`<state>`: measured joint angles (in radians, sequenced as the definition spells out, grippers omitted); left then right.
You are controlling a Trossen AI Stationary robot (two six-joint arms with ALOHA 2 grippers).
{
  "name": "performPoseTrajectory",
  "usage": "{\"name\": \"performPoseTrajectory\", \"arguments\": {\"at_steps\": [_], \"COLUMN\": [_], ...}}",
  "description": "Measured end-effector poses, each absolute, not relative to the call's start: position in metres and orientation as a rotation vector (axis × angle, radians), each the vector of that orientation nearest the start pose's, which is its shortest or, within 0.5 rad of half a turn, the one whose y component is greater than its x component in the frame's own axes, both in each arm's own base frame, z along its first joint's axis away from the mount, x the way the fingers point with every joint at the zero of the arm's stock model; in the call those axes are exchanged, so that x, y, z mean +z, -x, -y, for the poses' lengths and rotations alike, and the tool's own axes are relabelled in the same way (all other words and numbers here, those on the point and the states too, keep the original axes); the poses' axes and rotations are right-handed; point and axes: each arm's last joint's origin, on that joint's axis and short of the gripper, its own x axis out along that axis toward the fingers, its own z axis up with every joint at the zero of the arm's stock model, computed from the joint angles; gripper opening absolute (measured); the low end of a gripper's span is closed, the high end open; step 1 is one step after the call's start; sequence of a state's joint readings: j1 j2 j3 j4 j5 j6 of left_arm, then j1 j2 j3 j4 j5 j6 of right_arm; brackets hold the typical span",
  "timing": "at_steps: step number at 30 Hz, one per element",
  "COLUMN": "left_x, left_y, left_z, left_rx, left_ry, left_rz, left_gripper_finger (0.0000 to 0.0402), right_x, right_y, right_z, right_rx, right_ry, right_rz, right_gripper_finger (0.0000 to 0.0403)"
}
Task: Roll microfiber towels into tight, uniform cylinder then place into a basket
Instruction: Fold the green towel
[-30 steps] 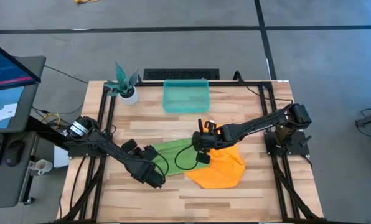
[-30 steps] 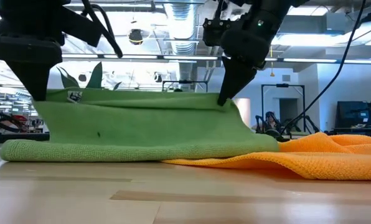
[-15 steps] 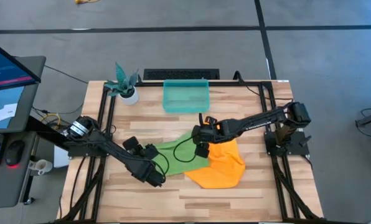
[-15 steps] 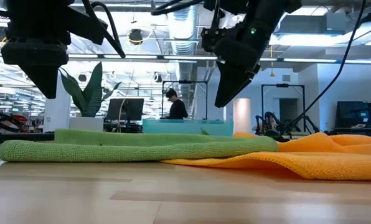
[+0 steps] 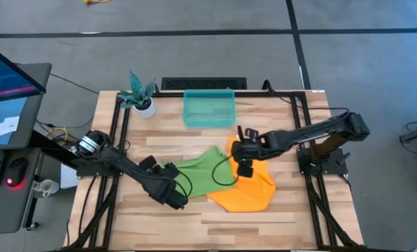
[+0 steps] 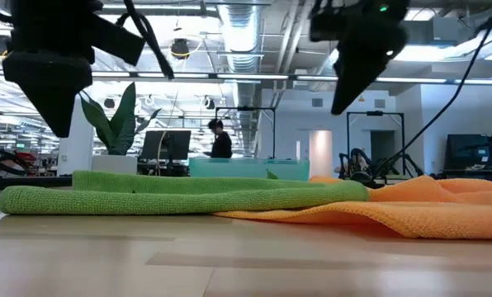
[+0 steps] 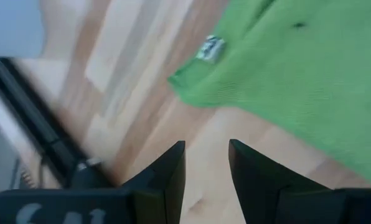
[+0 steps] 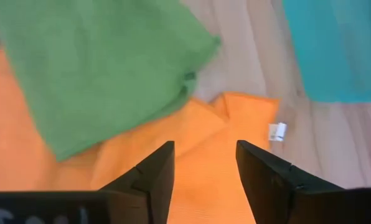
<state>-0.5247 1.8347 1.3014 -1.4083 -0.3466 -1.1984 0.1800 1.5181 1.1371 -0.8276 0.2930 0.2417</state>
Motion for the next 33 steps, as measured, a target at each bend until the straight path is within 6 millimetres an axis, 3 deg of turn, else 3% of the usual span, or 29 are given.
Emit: {"name": "performPoseTrajectory", "arguments": {"at_steps": [5, 9, 17, 25, 33], "left_x": [0.187, 0.179, 0.154, 0.125, 0.122], "left_y": [-0.269, -0.282, -0.302, -0.291, -0.280], "left_z": [0.158, 0.166, 0.164, 0.151, 0.148], "left_rx": [0.712, 0.608, 0.436, 0.400, 0.383], "left_ry": [0.103, 0.134, 0.221, 0.314, 0.241], "left_rz": [-1.318, -1.176, -0.970, -1.009, -1.138], "left_gripper_finger": [0.0112, 0.0109, 0.0109, 0.0109, 0.0109], "right_x": [0.223, 0.198, 0.157, 0.126, 0.121], "right_y": [-0.258, -0.246, -0.250, -0.260, -0.264], "right_z": [-0.048, -0.049, -0.053, -0.048, -0.011], "right_rx": [-0.256, -0.273, -0.220, -0.248, -0.424], "right_ry": [0.004, -0.052, -0.148, -0.148, -0.223], "right_rz": [-1.127, -1.107, -1.165, -1.275, -1.290], "right_gripper_finger": [0.0179, 0.0175, 0.0172, 0.0155, 0.0132]}}
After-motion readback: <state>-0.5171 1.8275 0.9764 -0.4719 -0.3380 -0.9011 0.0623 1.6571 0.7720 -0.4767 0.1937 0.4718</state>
